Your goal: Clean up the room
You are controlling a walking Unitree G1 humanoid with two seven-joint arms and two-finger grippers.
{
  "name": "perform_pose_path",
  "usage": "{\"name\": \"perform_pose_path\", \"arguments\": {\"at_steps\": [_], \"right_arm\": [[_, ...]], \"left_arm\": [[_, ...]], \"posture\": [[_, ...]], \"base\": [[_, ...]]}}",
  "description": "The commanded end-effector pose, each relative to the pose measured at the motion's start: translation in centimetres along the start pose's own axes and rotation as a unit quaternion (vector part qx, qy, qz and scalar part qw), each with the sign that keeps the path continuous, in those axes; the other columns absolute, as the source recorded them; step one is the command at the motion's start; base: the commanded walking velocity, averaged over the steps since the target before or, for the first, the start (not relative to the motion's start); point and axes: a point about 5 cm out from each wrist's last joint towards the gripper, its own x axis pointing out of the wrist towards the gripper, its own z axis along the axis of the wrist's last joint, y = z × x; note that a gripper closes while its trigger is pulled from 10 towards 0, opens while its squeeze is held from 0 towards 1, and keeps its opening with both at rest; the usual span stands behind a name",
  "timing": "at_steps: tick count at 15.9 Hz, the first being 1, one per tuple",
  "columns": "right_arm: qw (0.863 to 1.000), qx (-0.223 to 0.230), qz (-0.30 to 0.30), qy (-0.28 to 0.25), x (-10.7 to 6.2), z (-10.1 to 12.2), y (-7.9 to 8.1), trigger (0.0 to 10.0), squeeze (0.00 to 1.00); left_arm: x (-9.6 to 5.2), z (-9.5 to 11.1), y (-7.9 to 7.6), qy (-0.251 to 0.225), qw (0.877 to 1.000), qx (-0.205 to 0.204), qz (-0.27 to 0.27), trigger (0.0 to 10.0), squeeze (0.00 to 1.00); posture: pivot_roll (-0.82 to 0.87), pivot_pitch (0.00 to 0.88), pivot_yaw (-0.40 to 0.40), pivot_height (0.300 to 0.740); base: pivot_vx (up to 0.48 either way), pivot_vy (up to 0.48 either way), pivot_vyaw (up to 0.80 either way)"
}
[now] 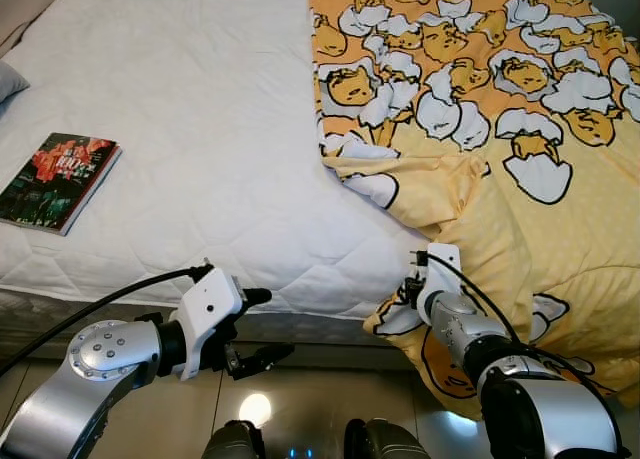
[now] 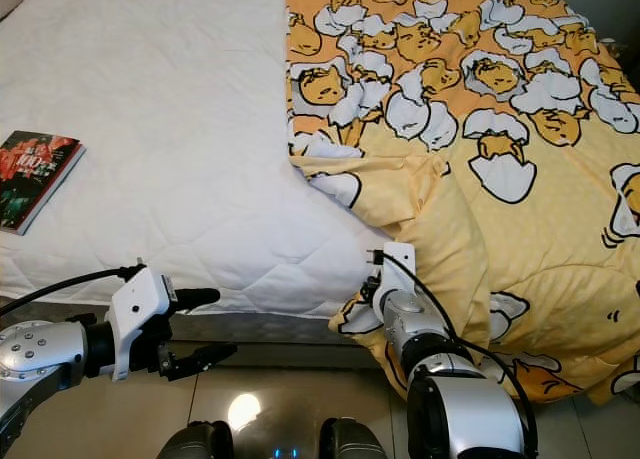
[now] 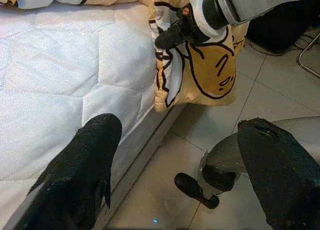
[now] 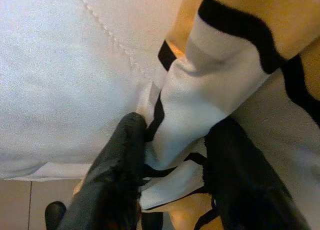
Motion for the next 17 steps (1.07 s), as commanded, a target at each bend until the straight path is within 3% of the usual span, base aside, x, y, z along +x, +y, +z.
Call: {"name": "perform_pose_path", "arguments": {"at_steps": [1,11,14,16,17], "right_arm": [[1.000,-0.005,0.000,0.013,0.0,-0.9,-0.4,0.0,0.00],[0.999,-0.029,0.030,0.012,-0.1,-1.0,-0.9,0.0,0.00],[0.992,-0.067,0.107,0.009,-0.2,-1.5,0.1,0.0,0.00],[0.971,-0.121,0.204,0.003,-0.6,-2.2,1.3,0.0,0.00],[0.946,-0.163,0.279,0.004,-1.2,-3.2,1.7,0.0,0.00]], "left_arm": [[0.2,0.2,-0.3,-0.004,1.000,0.003,-0.011,10.0,0.00],[0.3,0.1,-0.1,-0.003,1.000,0.000,-0.007,10.0,0.00],[0.6,0.1,0.0,-0.006,1.000,0.002,-0.007,10.0,0.00],[0.7,0.1,-0.1,-0.008,1.000,0.001,-0.006,10.0,0.00],[0.8,0.1,-0.2,-0.010,1.000,0.001,-0.006,10.0,0.00]], "posture": [[0.08,0.186,-0.039,0.740],[0.06,0.175,-0.042,0.740],[0.05,0.167,-0.046,0.740],[0.04,0.151,-0.047,0.740],[0.04,0.146,-0.050,0.740]], "base": [[0.000,0.000,0.00],[0.000,0.000,0.00],[0.000,0.000,0.00],[0.000,0.000,0.00],[0.000,0.000,0.00]]}}
